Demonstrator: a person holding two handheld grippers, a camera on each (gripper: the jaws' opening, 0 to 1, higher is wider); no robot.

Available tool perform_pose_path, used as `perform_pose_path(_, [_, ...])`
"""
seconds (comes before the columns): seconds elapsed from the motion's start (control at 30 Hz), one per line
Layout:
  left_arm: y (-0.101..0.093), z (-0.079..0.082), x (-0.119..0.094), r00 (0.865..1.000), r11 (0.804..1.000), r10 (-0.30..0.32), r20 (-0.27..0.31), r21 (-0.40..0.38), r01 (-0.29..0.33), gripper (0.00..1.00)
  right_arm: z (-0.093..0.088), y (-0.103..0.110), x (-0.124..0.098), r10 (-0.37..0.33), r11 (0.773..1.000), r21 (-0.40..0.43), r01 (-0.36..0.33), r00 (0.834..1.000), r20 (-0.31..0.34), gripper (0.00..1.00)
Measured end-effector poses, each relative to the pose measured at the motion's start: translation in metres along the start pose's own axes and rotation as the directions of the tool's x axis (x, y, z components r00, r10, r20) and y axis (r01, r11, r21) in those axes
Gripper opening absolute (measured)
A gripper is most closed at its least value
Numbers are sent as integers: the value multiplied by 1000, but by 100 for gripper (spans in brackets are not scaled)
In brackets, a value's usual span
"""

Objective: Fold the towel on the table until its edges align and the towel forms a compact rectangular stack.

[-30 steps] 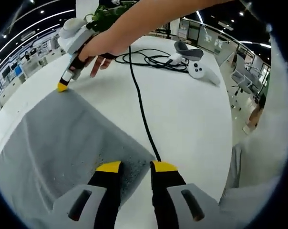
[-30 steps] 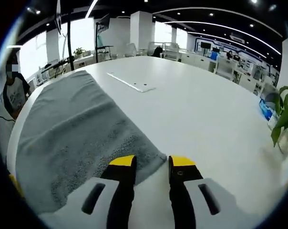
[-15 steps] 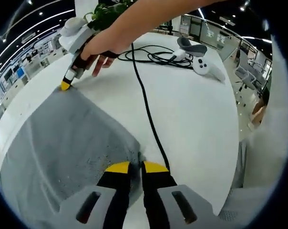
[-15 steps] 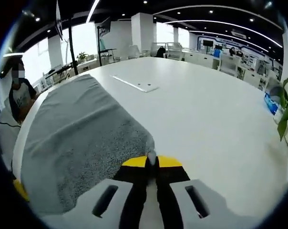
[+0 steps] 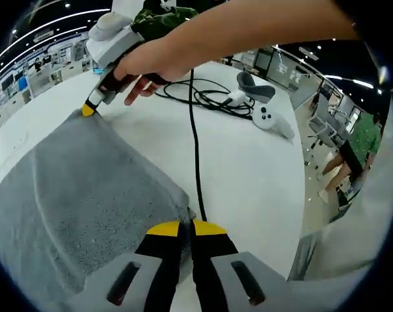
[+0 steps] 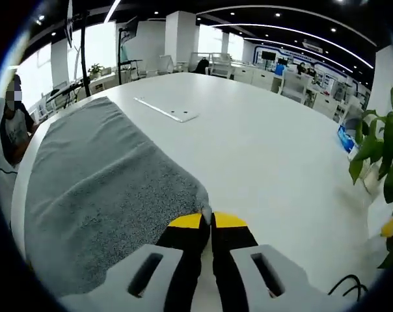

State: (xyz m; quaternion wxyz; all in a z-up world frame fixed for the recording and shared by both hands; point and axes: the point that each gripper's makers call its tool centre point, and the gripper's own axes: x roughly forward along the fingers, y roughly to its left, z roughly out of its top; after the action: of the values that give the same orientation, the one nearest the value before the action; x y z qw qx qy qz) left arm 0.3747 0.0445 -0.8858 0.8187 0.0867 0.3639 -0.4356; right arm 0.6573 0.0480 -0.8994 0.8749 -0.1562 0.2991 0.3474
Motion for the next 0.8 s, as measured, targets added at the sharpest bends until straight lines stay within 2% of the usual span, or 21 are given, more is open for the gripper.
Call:
perform_pose_path(0.07, [-2,6,-7,1000,1000,-8,20,2,8,4,2,-3,-7,-15,1000,19,15,1000,14,2])
perform_pose_path(0.2, [-6,18,-20,997,999,-39,65,8,39,4,7,-8,-19,-58,998,24,58,998,-8,2])
perform_pose_path(0.27, [-7,30,-28,992,998,-48,118,-41,53,4,10,-11,-22,-76,997,19,76,997,-3,2])
perform_pose_path(0.4, [-7,44,-42,986,997,-53,160,-51,62,4,19,-17,-35,-101,995,9,101,995,-10,2])
perform_pose_path(0.53, [-10,61,-52,973,991,-56,223,-109,82,4,30,-22,-43,-114,993,-10,114,993,-10,2])
perform_pose_path(0.67, [-14,75,-52,961,984,-63,268,-143,104,4,40,-35,-56,-139,990,-30,138,990,-17,2])
perform_pose_path(0.8, [-23,90,-53,949,985,-68,309,-128,112,4,44,-44,-72,-165,986,-27,164,986,-7,2])
